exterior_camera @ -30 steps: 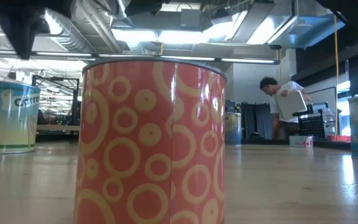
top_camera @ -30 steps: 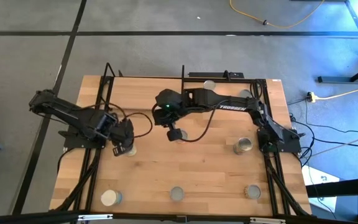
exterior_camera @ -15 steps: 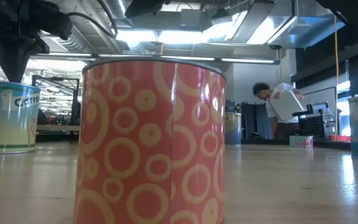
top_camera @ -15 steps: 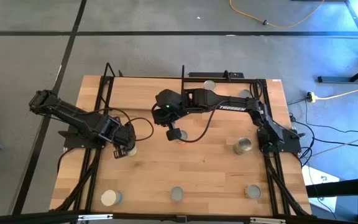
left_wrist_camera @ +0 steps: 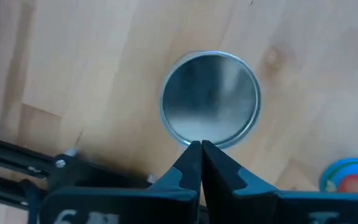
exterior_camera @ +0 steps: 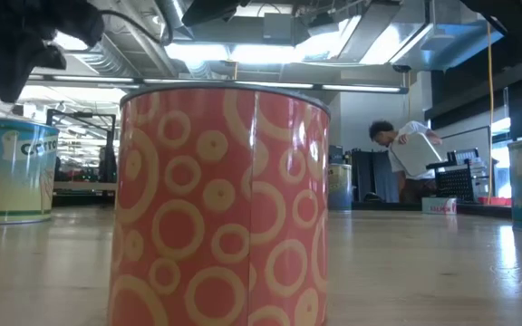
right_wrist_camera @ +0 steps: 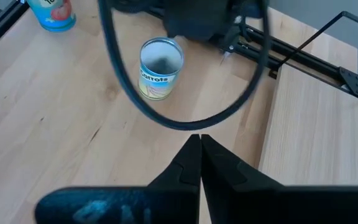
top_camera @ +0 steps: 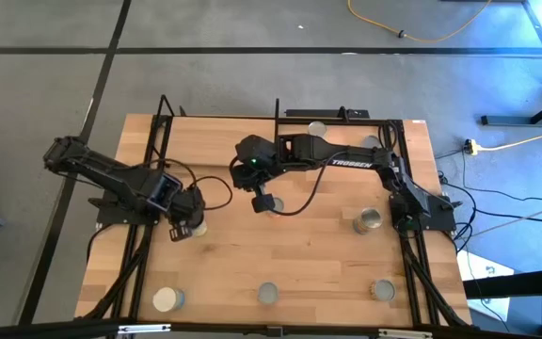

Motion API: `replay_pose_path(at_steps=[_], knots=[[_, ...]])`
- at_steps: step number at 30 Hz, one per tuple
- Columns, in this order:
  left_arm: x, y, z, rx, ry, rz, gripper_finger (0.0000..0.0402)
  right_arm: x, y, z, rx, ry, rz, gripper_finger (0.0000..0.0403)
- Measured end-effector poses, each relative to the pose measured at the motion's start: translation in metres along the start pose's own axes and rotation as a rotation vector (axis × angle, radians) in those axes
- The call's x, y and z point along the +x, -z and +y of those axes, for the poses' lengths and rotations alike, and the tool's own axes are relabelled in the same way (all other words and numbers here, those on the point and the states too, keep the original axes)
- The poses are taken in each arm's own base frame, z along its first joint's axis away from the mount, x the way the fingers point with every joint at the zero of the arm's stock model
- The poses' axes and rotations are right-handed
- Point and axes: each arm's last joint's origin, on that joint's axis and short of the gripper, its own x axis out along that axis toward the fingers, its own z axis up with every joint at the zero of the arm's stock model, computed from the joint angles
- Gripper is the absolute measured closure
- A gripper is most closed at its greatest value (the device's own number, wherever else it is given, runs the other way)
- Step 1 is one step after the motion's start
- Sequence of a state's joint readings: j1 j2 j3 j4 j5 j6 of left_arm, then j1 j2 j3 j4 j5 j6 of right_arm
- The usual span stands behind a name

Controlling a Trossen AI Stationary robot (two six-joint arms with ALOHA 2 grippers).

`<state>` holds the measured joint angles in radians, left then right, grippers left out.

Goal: Pick and place cans onto a shelf

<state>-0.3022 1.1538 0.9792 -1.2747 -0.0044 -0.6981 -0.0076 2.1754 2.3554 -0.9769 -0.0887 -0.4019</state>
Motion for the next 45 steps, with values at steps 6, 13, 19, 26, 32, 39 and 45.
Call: replay_pose_path(at_steps=[6, 13, 19, 26, 32, 39, 45], knots=[[-0.013, -0.011, 0.003, -0.027, 0.024, -0.041, 0.0395, 0.0, 0.0, 0.0, 0.0, 0.0, -0.001, 0.0393], [-0.012, -0.017, 0.013, -0.121, 0.028, -0.023, 0.0366, 0.0, 0.0, 0.0, 0.001, 0.0, 0.0, 0.0393], [-0.013, -0.021, 0.021, -0.361, 0.024, -0.026, 0.0348, 0.0, 0.0, 0.0, 0.001, -0.001, -0.001, 0.0393], [-0.013, -0.023, 0.023, -0.504, -0.003, -0.053, 0.0348, 0.0, 0.0, 0.0, 0.001, -0.001, -0.001, 0.0393], [-0.007, -0.024, 0.02, -0.419, -0.026, -0.043, 0.0347, 0.0, 0.0, 0.0, 0.001, -0.001, -0.001, 0.0393], [0.013, -0.026, 0.018, -0.396, -0.061, 0.02, 0.0347, 0.0, 0.0, 0.0, 0.002, -0.001, -0.001, 0.0393], [0.014, -0.029, 0.017, -0.367, -0.059, 0.003, 0.0349, 0.0, 0.0, 0.0, 0.002, 0.0, -0.002, 0.0393]])
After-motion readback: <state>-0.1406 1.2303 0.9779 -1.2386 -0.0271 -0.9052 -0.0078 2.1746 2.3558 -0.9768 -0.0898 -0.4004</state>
